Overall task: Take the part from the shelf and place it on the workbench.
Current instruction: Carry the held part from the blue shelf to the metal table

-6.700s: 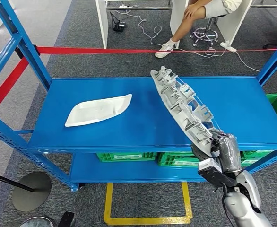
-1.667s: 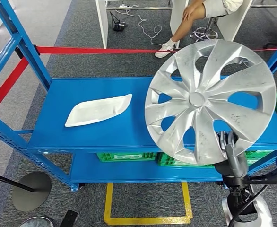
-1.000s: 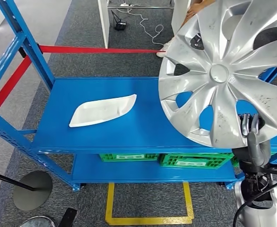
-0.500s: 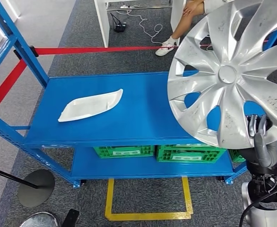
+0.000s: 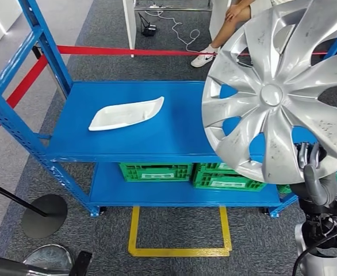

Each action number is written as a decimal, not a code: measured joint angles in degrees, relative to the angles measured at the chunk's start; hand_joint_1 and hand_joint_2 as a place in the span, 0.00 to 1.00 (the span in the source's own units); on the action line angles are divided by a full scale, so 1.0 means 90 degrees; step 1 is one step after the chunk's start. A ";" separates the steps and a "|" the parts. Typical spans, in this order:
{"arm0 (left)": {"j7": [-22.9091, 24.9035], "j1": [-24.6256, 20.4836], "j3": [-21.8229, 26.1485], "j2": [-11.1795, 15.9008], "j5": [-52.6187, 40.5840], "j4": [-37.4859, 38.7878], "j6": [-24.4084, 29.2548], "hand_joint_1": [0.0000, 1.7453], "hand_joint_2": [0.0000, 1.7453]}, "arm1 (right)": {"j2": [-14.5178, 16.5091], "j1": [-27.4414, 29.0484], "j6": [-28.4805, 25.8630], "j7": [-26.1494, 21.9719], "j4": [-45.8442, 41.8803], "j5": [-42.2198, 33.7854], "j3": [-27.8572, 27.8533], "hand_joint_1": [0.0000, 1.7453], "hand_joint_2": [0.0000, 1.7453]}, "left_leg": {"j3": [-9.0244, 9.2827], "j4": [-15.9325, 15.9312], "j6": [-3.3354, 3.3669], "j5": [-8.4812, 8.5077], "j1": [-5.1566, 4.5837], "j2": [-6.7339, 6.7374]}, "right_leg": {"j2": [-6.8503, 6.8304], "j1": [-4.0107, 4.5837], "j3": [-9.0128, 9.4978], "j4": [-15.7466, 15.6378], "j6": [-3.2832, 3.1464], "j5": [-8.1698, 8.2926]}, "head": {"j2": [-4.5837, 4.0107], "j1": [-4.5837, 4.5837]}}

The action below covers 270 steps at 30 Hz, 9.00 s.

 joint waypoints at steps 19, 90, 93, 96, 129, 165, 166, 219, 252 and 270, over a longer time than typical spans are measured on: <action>-0.0010 0.0033 0.0004 0.0048 -0.0012 0.0000 0.0097 0.00 1.00 | -0.0111 0.0134 -0.0001 -0.0238 0.0049 0.0063 0.0067 1.00 1.00 | -0.0747 0.1792 -0.0391 -0.0484 0.0039 -0.0006 | -0.0039 0.0026 0.0631 -0.1283 -0.0337 0.0789 | 0.0000 -0.0082; -0.0084 -0.0110 -0.0017 0.0216 -0.0140 0.0009 0.0245 0.00 1.00 | -0.0335 0.0412 0.0082 -0.0671 -0.0184 0.0573 0.0092 1.00 1.00 | -0.0119 -0.0084 -0.0065 0.0144 -0.0035 0.0077 | -0.0240 0.0081 0.0869 -0.0788 -0.0133 -0.0021 | 0.0000 -0.0070; -0.0085 -0.0109 -0.0017 0.0217 -0.0145 0.0010 0.0246 0.00 1.00 | -0.0335 0.0447 0.0083 -0.0675 -0.0186 0.0574 0.0084 1.00 1.00 | -0.0132 -0.0079 -0.0035 0.0160 -0.0030 -0.0107 | -0.0038 0.0070 0.0287 0.0455 -0.0100 -0.0482 | 0.0000 -0.0064; -0.0085 -0.0101 -0.0018 0.0208 -0.0154 0.0010 0.0245 0.00 1.00 | -0.0335 0.0471 0.0083 -0.0675 -0.0188 0.0574 0.0081 1.00 1.00 | -0.0126 -0.0045 -0.0051 0.0164 -0.0008 -0.0324 | 0.0021 0.0034 0.0409 0.0058 -0.0056 -0.0008 | 0.0000 -0.0065; -0.0118 -0.0119 -0.0070 0.0208 -0.0143 0.0009 0.0248 0.00 1.00 | -0.0328 0.0487 0.0104 -0.0673 -0.0222 0.0587 -0.0006 1.00 1.00 | -0.0302 0.0127 -0.0133 0.0216 -0.0020 -0.0493 | 0.0281 -0.0040 0.0754 -0.0799 -0.0028 0.0362 | 0.0001 -0.0092; 0.0334 -0.0422 -0.0406 -0.0166 0.0061 0.0010 0.0123 0.00 1.00 | 0.0094 0.1766 0.0265 -0.0397 -0.1843 0.0568 -0.2031 1.00 1.00 | -0.0441 0.0302 -0.0303 0.0126 -0.0001 -0.0597 | 0.0198 -0.0096 0.0833 -0.1024 -0.0162 0.0424 | 0.0000 -0.0152; 0.0333 -0.0426 -0.0406 -0.0170 0.0062 0.0010 0.0120 0.00 1.00 | 0.0081 0.1758 0.0261 -0.0398 -0.1844 0.0568 -0.2017 1.00 1.00 | -0.0553 0.0524 -0.0336 -0.0009 -0.0008 -0.0441 | 0.0124 -0.0102 0.0837 -0.1030 -0.0192 0.0428 | 0.0000 -0.0172; 0.0240 -0.0178 -0.0197 0.0002 0.0451 0.0010 0.0590 0.00 1.00 | -0.0407 0.1015 0.0223 -0.0896 -0.0661 0.0573 -0.0586 1.00 1.00 | -0.0354 0.0121 -0.0041 0.0248 -0.0028 -0.0443 | 0.0090 -0.0065 0.0246 -0.0063 0.0047 0.0166 | 0.0000 -0.0111; 0.0223 -0.0190 -0.0318 0.0084 0.0242 0.0010 0.0374 0.00 1.00 | -0.0329 0.1113 0.0409 -0.0881 -0.0718 0.0648 -0.0721 1.00 1.00 | -0.0374 0.0243 -0.0066 0.0172 -0.0042 -0.0630 | 0.0352 -0.0059 0.0581 -0.0875 -0.0081 0.0529 | 0.0000 -0.0076; 0.0226 -0.0221 -0.0328 0.0121 0.0242 0.0010 0.0339 0.00 1.00 | -0.0318 0.1020 0.0434 -0.0835 -0.0720 0.0648 -0.0798 1.00 1.00 | -0.0424 0.0219 -0.0189 0.0155 -0.0067 0.0335 | -0.0730 0.0047 0.0844 -0.1080 -0.0139 0.0420 | 0.0000 -0.0134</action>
